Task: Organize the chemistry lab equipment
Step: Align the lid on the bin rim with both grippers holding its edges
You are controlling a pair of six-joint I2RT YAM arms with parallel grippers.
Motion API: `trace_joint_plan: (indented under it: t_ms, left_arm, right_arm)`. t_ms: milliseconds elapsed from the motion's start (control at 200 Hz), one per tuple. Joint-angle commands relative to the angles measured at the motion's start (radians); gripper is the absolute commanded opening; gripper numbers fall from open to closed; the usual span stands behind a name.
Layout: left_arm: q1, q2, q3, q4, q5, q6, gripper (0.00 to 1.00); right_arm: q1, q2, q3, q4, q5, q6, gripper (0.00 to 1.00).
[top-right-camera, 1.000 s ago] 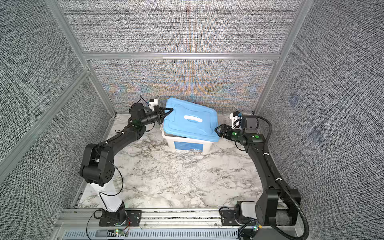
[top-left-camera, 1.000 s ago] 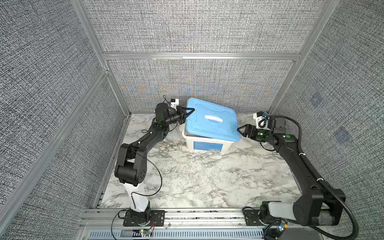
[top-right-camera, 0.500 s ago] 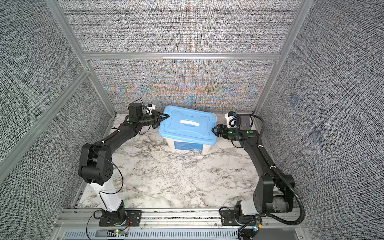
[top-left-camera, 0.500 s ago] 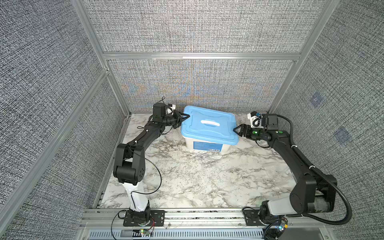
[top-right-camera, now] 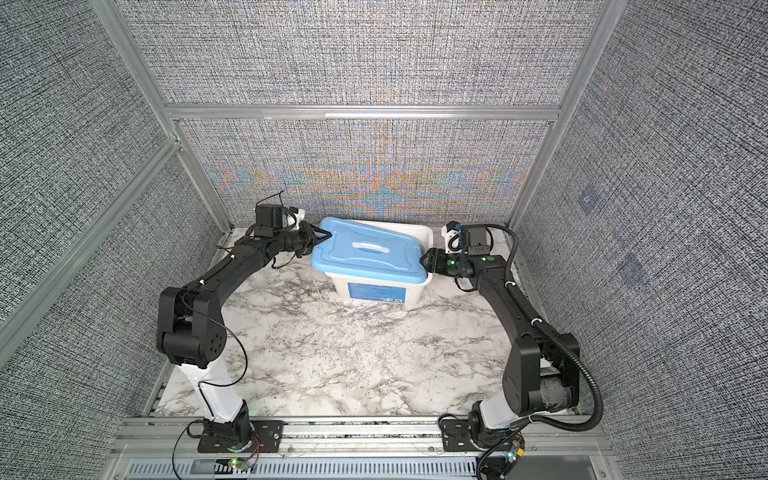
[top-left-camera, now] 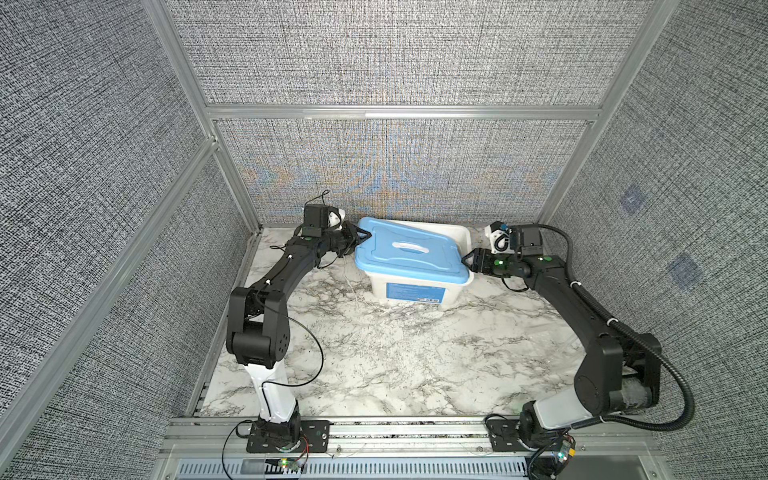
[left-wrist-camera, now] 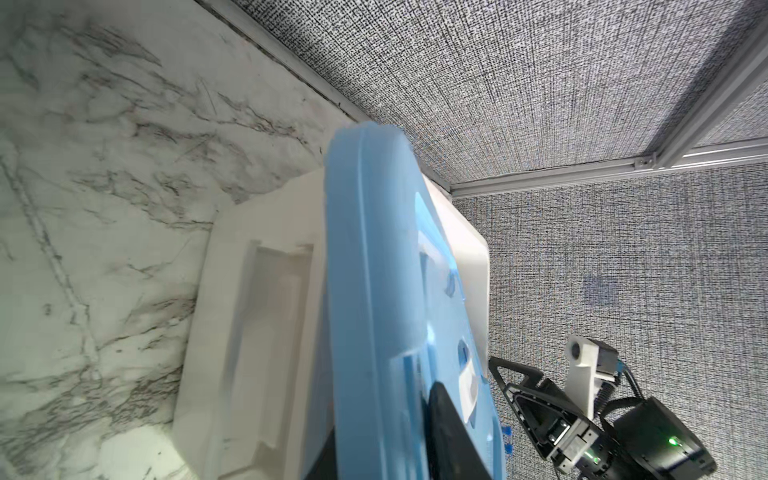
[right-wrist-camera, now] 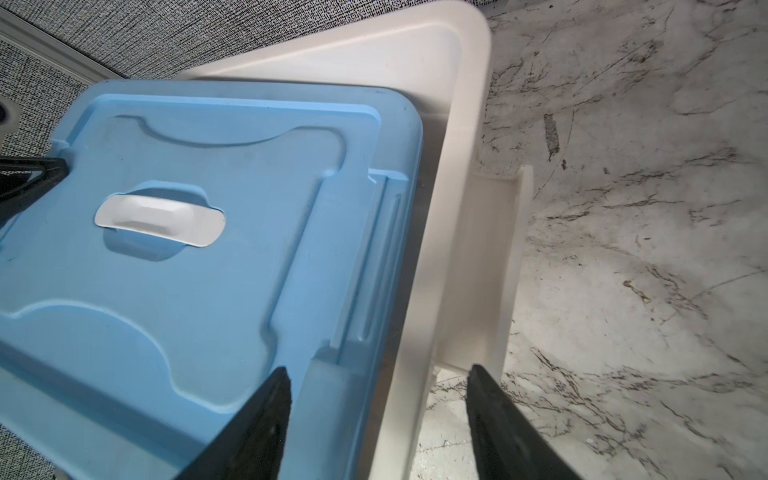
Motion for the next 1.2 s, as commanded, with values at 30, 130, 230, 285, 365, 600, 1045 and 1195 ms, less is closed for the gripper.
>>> trace_joint_plan:
  t_ms: [30, 130, 230, 285, 365, 600, 1045, 1195]
  left_arm:
    - [0.0, 0.0, -0.016, -0.016, -0.037, 0.108, 0.27]
    - [0.0, 0.004, -0.021, -0.01, -0.05, 0.145, 0.27]
    - [-0.001, 0.002, -0.031, -0.009, -0.052, 0.171, 0.27]
    - [-0.001, -0.005, -0.052, 0.018, -0.051, 0.178, 0.27]
    - [-0.003, -0.014, -0.069, 0.041, -0.059, 0.183, 0.27]
    - [-0.002, -0.017, -0.087, 0.091, -0.055, 0.173, 0.3]
    - [-0.001, -0.037, -0.127, 0.031, -0.113, 0.229, 0.42]
    - [-0.002, -0.04, -0.132, 0.028, -0.109, 0.236, 0.55]
  right_arm:
    - [0.006, -0.015, -0.007, 0.022, 0.017, 0.004, 0.65]
    - [0.01, -0.028, -0.02, 0.033, 0.014, 0.008, 0.65]
    - [0.014, -0.044, -0.031, 0.049, 0.007, 0.028, 0.65]
    - [0.019, -0.058, -0.036, 0.056, 0.0, 0.029, 0.66]
    - [0.028, -0.076, -0.043, 0.056, 0.002, 0.029, 0.66]
    - [0.043, -0.109, -0.058, 0.033, -0.032, 0.062, 0.67]
    - [0.092, -0.16, -0.118, 0.009, -0.006, 0.052, 0.67]
    - [0.1, -0.164, -0.126, 0.003, 0.005, 0.054, 0.67]
